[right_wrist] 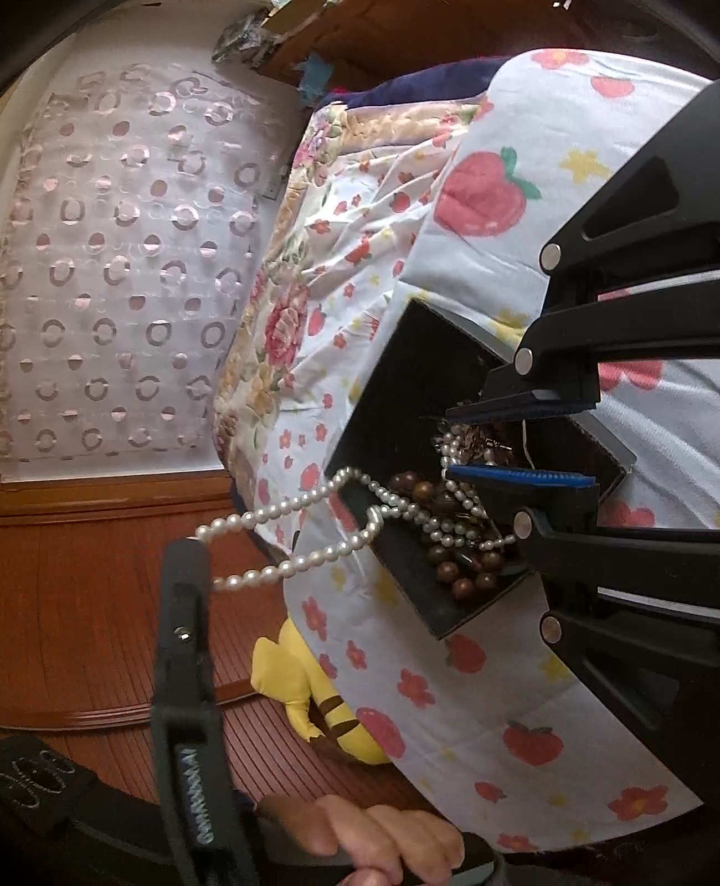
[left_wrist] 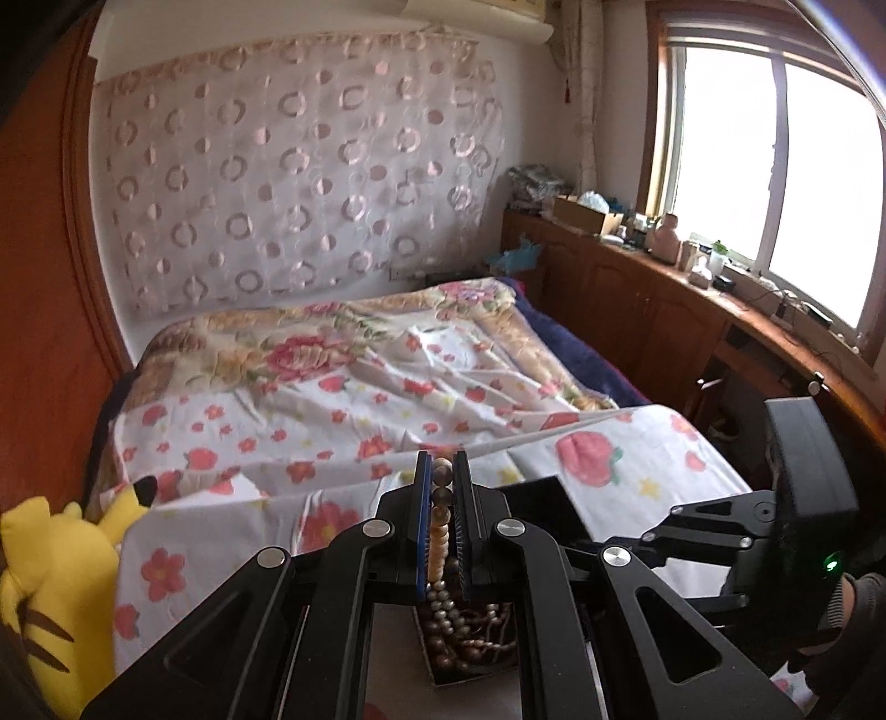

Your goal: Organize jewelry

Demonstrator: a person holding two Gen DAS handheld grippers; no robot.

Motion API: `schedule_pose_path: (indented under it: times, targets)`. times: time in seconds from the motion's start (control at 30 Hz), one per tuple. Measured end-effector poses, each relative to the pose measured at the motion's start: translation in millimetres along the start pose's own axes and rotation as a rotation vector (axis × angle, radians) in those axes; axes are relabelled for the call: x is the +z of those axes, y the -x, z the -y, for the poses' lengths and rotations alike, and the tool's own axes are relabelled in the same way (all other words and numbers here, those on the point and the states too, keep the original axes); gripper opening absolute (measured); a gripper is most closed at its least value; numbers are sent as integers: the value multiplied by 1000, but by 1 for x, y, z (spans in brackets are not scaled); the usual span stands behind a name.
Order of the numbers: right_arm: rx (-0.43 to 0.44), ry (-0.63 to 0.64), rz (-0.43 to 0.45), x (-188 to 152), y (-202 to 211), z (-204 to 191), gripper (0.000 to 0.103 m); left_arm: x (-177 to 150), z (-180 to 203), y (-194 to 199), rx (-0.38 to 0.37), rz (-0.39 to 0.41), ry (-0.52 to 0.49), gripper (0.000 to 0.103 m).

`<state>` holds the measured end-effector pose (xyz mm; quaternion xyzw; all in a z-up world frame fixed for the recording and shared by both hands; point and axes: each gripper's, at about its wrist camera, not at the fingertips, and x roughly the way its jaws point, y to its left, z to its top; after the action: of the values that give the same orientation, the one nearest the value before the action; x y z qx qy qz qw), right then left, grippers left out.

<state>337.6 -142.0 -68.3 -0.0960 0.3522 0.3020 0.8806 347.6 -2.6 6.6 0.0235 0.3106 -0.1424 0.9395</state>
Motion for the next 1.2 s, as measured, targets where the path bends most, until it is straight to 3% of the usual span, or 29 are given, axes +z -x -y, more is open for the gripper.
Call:
schedule_pose_path:
  times: [0.13,0.4,0.47,0.5,0.53,0.67,0.73,0.87,0.93,1.0,1.2]
  targets:
    - [0,-28,4,2,0,4,31,-5,-6,-5,2,-12,12,7]
    - [-12,-41,25,2,13,5,35,-12,-8,-13,4,-25,19,7]
    - [-20,-51,32,-2,19,6,37,-12,-8,-14,8,-33,21,20]
    - [-24,-55,34,-3,21,6,37,-13,-8,-14,15,-31,21,45]
    - [-31,-60,37,-4,24,6,37,-15,-7,-13,23,-24,22,63]
    - [-57,-91,64,-16,41,4,42,-29,-2,1,71,2,23,84]
    - [-73,-117,94,-26,56,1,52,-39,2,11,93,13,27,92]
    - [-105,-147,132,-38,78,-6,72,-62,10,34,109,21,41,96]
    - [-137,-167,158,-48,94,-12,90,-74,14,46,123,20,45,96]
    - [-163,-182,184,-56,107,-16,99,-84,17,57,139,16,46,96]
    - [-218,-203,199,-76,135,-35,101,-109,28,91,192,18,45,96]
